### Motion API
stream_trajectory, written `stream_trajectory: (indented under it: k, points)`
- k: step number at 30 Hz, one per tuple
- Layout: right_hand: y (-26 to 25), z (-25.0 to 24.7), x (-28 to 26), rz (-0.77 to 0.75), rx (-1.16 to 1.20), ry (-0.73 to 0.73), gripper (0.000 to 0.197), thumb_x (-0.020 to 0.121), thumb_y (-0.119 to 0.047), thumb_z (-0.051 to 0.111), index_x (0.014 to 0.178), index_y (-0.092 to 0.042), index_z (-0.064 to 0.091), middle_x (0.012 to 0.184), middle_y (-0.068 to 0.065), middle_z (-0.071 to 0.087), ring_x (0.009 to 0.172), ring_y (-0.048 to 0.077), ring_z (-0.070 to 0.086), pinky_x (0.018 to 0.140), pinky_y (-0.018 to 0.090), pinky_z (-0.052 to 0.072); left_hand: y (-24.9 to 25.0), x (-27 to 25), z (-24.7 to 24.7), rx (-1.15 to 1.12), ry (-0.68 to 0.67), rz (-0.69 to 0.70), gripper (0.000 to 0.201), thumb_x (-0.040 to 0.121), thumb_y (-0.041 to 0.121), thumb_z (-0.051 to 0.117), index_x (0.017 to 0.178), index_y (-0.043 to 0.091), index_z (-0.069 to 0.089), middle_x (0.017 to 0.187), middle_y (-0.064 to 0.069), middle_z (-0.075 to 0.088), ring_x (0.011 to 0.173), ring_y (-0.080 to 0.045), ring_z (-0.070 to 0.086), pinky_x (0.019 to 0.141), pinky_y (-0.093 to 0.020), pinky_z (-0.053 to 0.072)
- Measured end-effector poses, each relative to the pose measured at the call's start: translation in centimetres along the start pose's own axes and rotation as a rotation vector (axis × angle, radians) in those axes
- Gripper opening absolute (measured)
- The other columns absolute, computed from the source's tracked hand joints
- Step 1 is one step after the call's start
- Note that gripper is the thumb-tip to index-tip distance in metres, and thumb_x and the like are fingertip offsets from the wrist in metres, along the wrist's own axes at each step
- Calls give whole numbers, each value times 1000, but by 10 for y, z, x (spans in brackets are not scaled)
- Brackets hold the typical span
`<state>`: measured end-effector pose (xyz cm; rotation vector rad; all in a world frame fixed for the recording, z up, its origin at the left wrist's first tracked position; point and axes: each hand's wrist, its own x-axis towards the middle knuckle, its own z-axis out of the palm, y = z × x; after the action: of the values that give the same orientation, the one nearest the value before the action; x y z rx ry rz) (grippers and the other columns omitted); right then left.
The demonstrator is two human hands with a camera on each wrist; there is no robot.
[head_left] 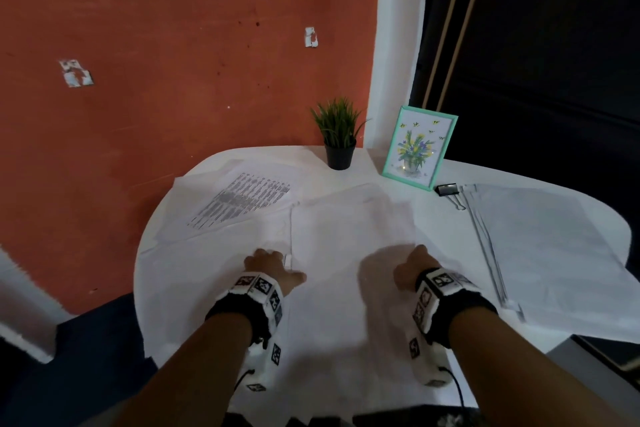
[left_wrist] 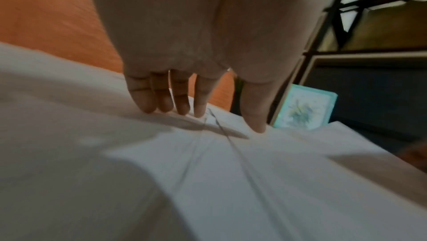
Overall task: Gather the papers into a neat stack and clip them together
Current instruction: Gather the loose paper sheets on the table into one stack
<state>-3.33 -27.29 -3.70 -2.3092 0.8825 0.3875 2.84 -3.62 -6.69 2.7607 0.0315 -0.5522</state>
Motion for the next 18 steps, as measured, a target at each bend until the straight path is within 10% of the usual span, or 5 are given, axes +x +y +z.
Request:
stream_trajectory:
  k: [9,18]
  points:
    - [19,-2,-32,-34,-140,19,40,94,-18,48,131,-4,51,138,14,52,126,30,50,96,29,42,-8,-30,10,141,50,-114,100,66,72,61,141,12,33,144,-10,29,133,-31,28,107,-43,32]
    - [5,21,-32,-29,133,-69,67,90,-17,54,143,6,20,146,19,38,133,32,41,103,34,36,15,-44,19,49,-23,-62,99,74,73,51,143,6,31,147,-16,32,134,-33,34,108,-38,34]
